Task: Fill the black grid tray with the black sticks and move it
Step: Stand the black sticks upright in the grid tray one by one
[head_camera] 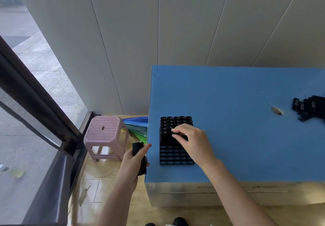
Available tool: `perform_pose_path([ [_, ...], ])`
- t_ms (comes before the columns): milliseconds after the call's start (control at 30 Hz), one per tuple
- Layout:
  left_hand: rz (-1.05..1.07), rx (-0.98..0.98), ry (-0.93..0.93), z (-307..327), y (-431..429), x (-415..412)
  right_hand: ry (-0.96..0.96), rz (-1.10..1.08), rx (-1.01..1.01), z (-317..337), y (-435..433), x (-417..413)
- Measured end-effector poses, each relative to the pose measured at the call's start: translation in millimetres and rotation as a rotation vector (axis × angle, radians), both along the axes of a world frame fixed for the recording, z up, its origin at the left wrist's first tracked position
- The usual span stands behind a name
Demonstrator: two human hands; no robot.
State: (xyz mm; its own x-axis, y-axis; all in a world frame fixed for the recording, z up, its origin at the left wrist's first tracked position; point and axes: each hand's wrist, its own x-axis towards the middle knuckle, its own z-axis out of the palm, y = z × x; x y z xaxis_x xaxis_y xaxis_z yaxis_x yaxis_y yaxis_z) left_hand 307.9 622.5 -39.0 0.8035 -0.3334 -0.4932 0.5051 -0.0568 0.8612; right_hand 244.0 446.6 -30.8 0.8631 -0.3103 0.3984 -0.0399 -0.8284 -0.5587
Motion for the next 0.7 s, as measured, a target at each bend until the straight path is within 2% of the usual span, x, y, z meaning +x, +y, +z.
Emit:
perform_pose_path([
  [233,-0.002,0.036,-0.041,6.5,-1.3,-5.2,-0.006,0.074,-0.063,1.9,-6.2,2.5],
  [367,0.004,0.037,-0.032,7.4,-5.5,-5.5,0.069,0.11,-0.163,9.6,-9.9,9.9],
  [700,0.009,0.038,-0.05,3.5,-4.3,-6.5,-0.016,-0.018,-0.179,-2.3,4.9,2.9],
])
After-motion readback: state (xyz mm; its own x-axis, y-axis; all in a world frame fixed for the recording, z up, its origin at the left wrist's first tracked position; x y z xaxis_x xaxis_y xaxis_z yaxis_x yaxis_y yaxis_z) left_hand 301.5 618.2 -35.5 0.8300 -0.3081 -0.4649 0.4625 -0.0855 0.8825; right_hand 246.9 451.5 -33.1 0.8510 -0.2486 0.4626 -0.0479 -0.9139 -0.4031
